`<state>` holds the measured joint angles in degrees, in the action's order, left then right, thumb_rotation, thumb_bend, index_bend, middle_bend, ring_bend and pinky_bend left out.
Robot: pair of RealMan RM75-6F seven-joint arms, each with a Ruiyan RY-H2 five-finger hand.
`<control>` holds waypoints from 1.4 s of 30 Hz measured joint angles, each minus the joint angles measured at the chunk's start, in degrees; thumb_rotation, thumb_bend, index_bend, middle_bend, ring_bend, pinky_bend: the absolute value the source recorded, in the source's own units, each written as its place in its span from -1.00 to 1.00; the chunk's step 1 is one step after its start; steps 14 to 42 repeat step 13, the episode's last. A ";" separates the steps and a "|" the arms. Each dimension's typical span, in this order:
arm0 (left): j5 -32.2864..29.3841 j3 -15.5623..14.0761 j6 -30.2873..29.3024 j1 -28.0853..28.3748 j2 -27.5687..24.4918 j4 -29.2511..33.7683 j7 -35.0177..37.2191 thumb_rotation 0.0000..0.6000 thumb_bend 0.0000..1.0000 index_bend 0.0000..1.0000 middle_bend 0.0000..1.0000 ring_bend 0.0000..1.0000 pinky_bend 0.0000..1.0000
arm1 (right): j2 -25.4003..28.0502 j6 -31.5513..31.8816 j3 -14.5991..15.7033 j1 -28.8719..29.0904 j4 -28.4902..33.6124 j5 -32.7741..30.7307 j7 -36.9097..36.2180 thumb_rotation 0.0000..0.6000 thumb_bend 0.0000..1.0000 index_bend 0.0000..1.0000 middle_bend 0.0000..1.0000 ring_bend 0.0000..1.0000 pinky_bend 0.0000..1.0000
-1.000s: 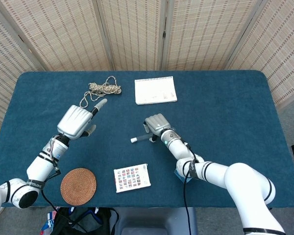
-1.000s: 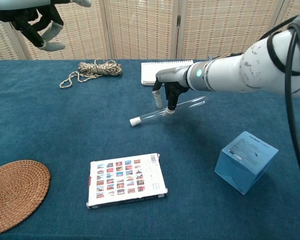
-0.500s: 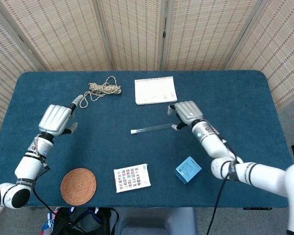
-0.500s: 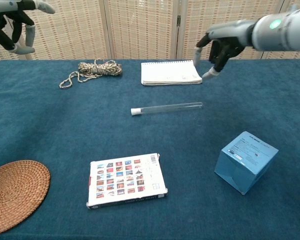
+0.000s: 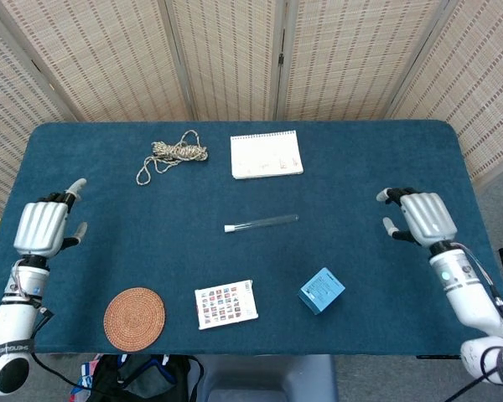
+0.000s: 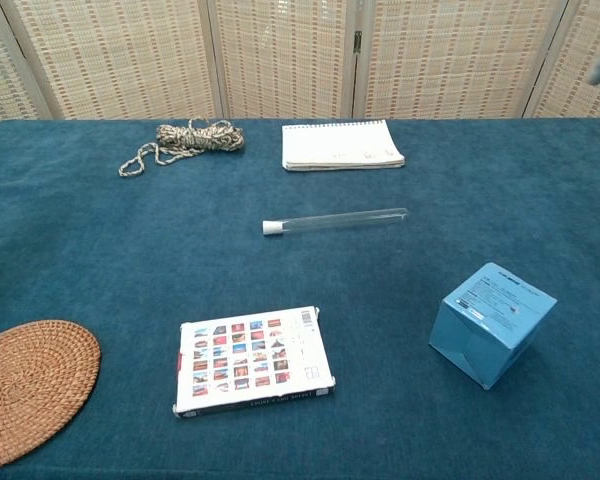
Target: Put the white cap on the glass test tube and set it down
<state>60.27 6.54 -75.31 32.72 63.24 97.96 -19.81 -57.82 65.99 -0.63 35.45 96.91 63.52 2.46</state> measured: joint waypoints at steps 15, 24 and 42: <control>8.52 -5.00 -11.36 -10.89 2.46 6.55 -2.19 1.00 -0.34 -0.75 -0.33 -0.36 -0.22 | -0.29 18.24 4.58 -18.14 2.57 10.02 0.21 1.00 -0.17 -0.47 -0.46 -0.60 -0.30; 8.52 -5.00 -11.36 -10.89 2.46 6.55 -2.19 1.00 -0.34 -0.75 -0.33 -0.36 -0.22 | -0.29 18.24 4.58 -18.14 2.57 10.02 0.21 1.00 -0.17 -0.47 -0.46 -0.60 -0.30; 8.52 -5.00 -11.36 -10.89 2.46 6.55 -2.19 1.00 -0.34 -0.75 -0.33 -0.36 -0.22 | -0.29 18.24 4.58 -18.14 2.57 10.02 0.21 1.00 -0.17 -0.47 -0.46 -0.60 -0.30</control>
